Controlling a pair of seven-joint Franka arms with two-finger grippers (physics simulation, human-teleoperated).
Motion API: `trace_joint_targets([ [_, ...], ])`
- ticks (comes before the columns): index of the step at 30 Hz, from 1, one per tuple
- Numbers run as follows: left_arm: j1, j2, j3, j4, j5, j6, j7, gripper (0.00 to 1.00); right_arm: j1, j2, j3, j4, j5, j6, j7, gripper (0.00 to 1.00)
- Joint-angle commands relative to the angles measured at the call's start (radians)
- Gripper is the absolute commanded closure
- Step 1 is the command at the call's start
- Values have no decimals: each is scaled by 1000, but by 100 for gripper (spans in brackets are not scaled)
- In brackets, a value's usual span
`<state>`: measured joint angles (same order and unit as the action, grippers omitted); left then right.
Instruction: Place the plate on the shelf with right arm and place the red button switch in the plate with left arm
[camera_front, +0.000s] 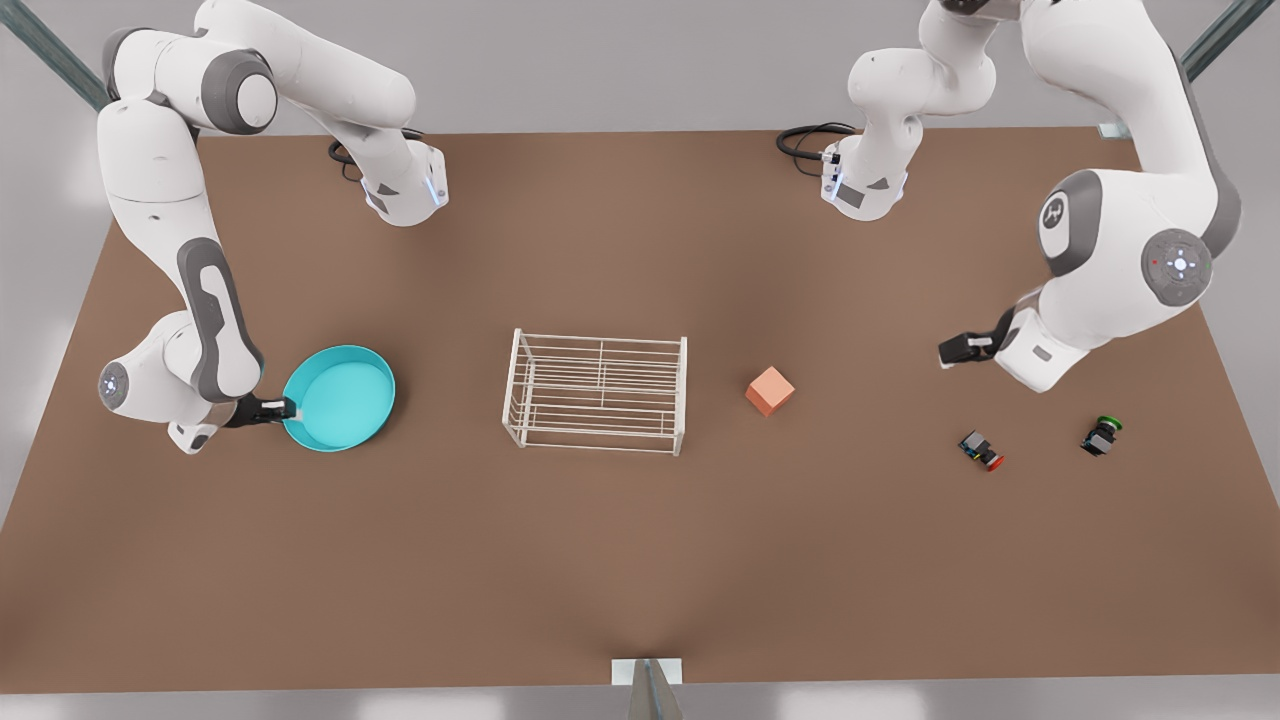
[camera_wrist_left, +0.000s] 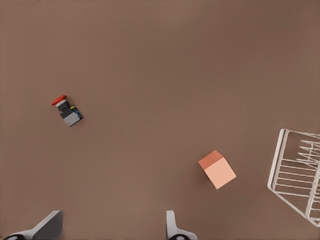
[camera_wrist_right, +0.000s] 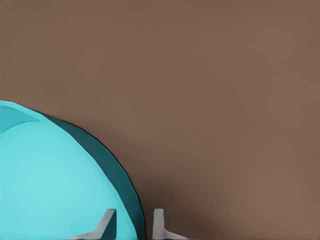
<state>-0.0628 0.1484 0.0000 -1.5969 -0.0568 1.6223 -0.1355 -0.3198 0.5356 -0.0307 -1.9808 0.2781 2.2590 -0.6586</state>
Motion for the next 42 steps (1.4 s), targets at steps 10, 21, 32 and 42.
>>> trace_joint_targets([
  [10, 17, 46, 2, -17, 97, -59, -105, 0, -4, -3, 0, 0, 0, -15, -10, 78],
  [21, 18, 54, 2, -17, 83, -48, -111, 0, 4, -54, 11, 20, 1, -88, -4, 85],
  [32, 20, 54, 11, -15, 83, -42, -113, 0, 4, -163, 26, 74, 27, -317, 1, 85],
  [42, 20, 5, -14, -12, 65, -147, -369, 0, 4, -224, 100, 74, 72, -437, 13, 85],
])
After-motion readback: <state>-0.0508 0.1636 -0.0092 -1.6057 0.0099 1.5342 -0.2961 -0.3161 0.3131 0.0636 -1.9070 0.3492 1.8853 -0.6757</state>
